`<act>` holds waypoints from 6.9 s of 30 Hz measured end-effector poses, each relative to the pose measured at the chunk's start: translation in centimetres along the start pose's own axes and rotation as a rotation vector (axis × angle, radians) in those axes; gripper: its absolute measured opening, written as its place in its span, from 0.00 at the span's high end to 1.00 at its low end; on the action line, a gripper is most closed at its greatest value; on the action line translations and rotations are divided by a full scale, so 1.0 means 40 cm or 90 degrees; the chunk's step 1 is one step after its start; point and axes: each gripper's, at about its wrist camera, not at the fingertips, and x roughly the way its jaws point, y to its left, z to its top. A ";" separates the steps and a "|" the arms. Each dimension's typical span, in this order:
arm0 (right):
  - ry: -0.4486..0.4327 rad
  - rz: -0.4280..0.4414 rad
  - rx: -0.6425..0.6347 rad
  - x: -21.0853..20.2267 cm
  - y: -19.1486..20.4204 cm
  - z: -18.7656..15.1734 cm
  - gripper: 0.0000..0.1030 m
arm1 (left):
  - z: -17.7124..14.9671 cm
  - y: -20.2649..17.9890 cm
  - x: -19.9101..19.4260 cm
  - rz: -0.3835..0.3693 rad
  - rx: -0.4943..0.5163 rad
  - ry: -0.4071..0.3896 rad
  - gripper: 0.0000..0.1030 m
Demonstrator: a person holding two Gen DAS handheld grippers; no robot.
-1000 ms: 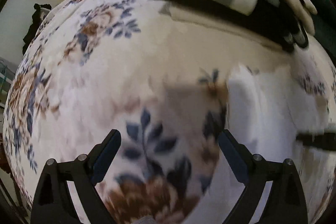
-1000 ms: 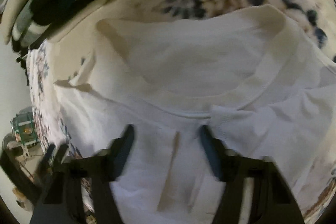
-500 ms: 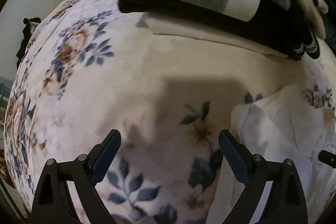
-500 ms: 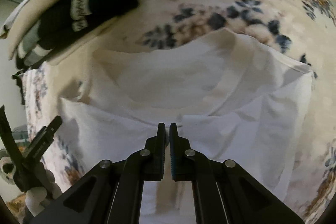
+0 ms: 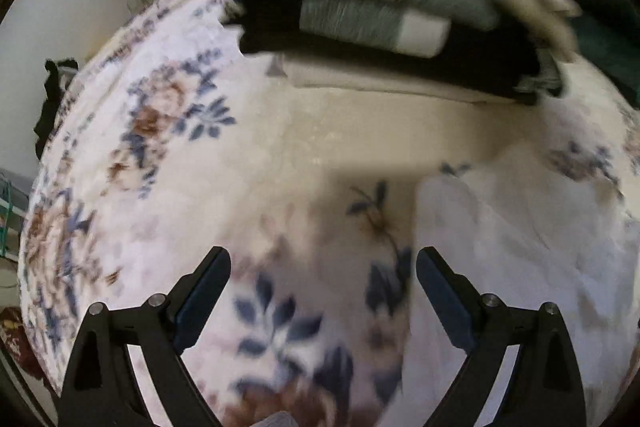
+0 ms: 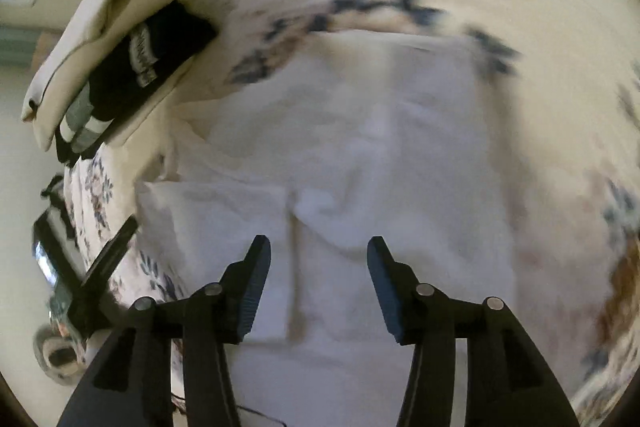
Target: Fold small clothes
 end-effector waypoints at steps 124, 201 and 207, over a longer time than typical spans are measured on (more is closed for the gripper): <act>0.095 -0.096 -0.279 0.383 0.688 -0.050 0.42 | -0.997 0.413 -0.272 -0.300 -0.501 0.252 0.55; -0.040 0.033 -0.068 0.253 0.120 0.225 0.98 | 0.135 -0.007 0.224 -0.426 -0.098 0.129 0.93; -0.006 0.069 -0.041 0.276 0.128 0.213 0.96 | 0.136 0.058 0.190 -0.476 -0.166 0.136 0.62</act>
